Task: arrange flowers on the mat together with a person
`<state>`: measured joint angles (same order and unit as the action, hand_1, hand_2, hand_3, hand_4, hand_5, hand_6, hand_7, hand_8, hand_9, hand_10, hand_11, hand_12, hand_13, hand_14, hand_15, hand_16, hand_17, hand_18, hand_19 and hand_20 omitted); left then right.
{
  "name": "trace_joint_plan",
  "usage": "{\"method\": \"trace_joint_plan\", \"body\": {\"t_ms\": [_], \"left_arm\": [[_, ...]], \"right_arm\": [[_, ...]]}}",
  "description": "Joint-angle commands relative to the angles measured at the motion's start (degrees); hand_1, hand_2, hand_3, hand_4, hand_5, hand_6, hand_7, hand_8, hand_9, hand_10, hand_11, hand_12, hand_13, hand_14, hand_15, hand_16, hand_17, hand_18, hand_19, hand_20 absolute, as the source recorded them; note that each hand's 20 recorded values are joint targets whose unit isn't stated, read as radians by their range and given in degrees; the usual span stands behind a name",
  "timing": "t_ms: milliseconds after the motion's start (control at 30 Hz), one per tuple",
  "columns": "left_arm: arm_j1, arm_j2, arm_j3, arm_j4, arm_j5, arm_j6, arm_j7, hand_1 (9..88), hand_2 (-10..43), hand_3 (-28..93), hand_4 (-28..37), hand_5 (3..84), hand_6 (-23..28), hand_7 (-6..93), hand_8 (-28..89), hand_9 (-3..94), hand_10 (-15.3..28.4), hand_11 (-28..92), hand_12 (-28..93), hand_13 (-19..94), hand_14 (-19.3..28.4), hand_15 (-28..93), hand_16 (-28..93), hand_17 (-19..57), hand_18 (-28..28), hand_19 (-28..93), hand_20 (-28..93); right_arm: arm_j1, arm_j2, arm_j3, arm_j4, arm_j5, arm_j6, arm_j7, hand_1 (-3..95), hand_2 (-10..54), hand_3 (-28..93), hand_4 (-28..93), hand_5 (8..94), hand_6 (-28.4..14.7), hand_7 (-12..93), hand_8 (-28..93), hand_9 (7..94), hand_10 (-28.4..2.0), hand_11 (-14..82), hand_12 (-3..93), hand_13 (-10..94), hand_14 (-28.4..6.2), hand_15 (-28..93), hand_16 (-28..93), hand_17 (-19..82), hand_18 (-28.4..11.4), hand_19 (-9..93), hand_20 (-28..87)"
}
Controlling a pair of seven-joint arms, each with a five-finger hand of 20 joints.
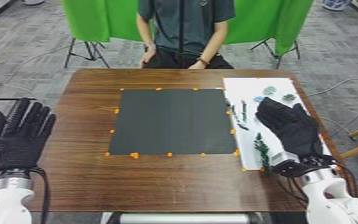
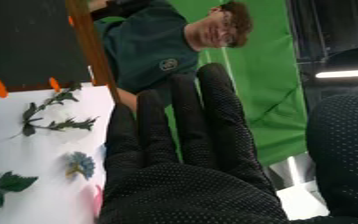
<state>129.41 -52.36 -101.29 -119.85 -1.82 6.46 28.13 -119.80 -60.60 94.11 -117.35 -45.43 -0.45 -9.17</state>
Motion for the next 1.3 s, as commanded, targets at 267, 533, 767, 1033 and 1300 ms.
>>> {"method": "trace_joint_plan", "body": {"t_ms": [267,533,767,1033,1300], "left_arm": [[-0.43,-0.63,0.80,0.47,0.00,-1.26,-0.93,26.0,11.4,70,-28.3,41.3,6.1,5.1,-9,38.6,11.2,12,3,25,11.7,19,-9,-2.9,9.9,27,7],[0.34,-0.92,0.82,0.21,-0.07,-1.09,-1.21,25.9,11.4,70,-28.3,41.5,6.3,5.0,-9,38.8,11.4,12,4,25,11.8,20,-9,-2.9,10.1,27,7],[0.81,-0.67,0.60,0.02,-0.21,-1.11,-0.82,26.0,11.4,70,-28.3,41.6,6.2,5.0,-9,38.8,11.6,12,4,26,11.3,19,-9,-2.8,10.2,27,7],[0.41,-1.13,0.65,0.14,-0.06,-0.79,-1.39,26.0,11.4,70,-28.3,41.8,6.3,5.0,-9,39.0,11.5,12,4,26,11.3,20,-9,-2.9,10.2,27,8],[0.25,-0.82,0.66,0.20,-0.06,-0.67,-1.47,26.0,11.4,70,-28.3,42.0,6.4,5.2,-9,39.3,11.7,12,4,26,11.4,20,-9,-3.0,10.4,28,8]], "right_arm": [[0.62,1.09,-0.63,-0.25,-0.18,1.27,-1.95,12.9,13.0,73,-23,54.0,-2.4,11,-13,47.3,-9.5,5.5,5.5,29,-11.7,11,0,15,-12.6,10,10],[-0.08,1.57,-0.01,-0.56,-0.43,2.10,-2.34,14.3,11.0,73,-22,53.4,-3.0,11,-13,46.4,-10.1,5.3,5.6,29,-11.8,11,0,15,-12.7,10,10],[-0.29,0.97,0.62,-0.67,-0.78,1.52,-2.14,15.0,10.2,73,-22,53.3,-3.4,11,-13,46.3,-10.7,5.3,5.7,29,-10.7,11,0,16,-11.4,9,10],[0.06,0.90,0.23,-0.49,-0.98,1.74,-1.99,15.3,10.1,73,-22,53.3,-3.5,11,-13,46.2,-10.5,5.3,5.9,30,-11.7,11,0,16,-11.7,9,10],[0.12,0.64,0.12,-0.42,-1.16,1.77,-2.06,15.9,9.7,73,-22,53.8,-3.6,11,-13,46.7,-11.2,5.3,5.8,31,-9.5,11,-1,17,-8.1,6,9]]}}
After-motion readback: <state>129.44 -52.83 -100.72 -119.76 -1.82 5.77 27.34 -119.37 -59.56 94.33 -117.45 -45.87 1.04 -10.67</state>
